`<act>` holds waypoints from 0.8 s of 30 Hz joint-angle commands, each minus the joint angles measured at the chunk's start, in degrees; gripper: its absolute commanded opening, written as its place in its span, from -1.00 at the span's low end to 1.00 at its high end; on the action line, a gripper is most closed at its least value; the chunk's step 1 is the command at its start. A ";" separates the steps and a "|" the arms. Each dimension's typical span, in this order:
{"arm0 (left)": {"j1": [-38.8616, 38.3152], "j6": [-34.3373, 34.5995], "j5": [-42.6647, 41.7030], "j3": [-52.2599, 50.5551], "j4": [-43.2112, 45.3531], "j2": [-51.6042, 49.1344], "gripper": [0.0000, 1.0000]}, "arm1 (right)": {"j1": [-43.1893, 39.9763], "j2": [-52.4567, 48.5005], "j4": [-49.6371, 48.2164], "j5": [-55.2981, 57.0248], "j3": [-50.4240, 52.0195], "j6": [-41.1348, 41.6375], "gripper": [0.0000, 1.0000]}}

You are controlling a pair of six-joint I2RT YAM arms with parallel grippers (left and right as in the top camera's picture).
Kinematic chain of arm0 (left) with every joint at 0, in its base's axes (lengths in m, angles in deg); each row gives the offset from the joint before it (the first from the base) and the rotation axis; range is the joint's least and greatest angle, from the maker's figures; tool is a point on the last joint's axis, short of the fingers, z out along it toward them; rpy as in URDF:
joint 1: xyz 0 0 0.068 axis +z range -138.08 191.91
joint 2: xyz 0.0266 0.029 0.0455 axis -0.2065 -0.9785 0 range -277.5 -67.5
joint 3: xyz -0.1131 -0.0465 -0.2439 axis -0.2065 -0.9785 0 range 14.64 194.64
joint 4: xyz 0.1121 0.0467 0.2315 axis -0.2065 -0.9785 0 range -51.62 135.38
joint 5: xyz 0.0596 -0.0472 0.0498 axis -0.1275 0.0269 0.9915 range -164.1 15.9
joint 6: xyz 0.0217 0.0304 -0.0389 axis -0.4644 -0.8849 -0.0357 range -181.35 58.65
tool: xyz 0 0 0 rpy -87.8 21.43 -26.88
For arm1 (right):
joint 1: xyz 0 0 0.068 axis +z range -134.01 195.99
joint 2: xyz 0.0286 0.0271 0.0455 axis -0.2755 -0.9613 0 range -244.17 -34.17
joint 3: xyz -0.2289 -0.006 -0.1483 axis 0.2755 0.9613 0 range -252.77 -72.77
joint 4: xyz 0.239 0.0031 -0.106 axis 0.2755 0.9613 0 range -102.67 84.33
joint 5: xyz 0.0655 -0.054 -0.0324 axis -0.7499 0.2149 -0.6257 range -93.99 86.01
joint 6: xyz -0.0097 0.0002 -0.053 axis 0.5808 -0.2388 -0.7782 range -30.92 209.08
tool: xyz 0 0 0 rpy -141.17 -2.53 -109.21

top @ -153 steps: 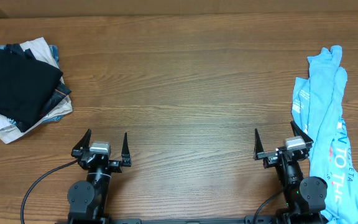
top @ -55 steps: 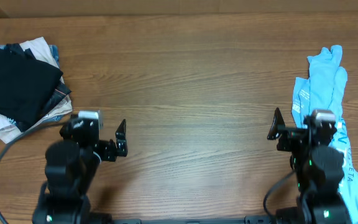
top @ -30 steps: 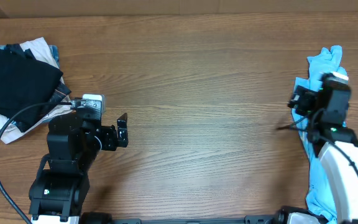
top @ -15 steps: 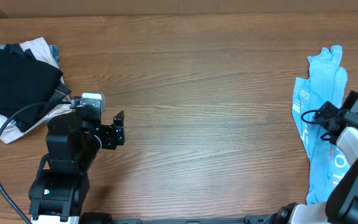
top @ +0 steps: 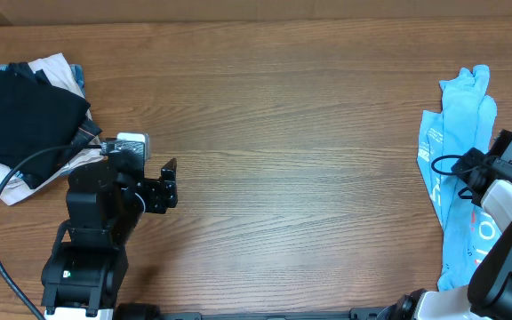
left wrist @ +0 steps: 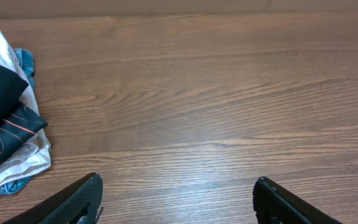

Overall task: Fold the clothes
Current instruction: 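Move the right gripper down onto the light-blue T-shirt and grasp it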

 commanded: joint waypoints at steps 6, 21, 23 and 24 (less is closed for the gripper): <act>0.22 0.39 -0.42 1.49 -0.07 0.22 0.65 | -0.26 -0.13 -0.35 -1.33 -1.33 0.15 -0.40; 0.22 0.37 -0.39 1.49 -0.11 0.17 0.69 | -0.26 -0.13 -3.43 -2.47 -1.33 0.15 -0.10; 0.22 0.37 -0.39 1.49 -0.11 0.17 0.69 | -0.26 -0.13 -2.67 -2.47 -1.27 0.15 -0.10; 0.22 0.37 -0.39 1.49 -0.11 0.17 0.69 | -0.26 -0.13 -2.34 -2.47 -1.22 0.17 -0.10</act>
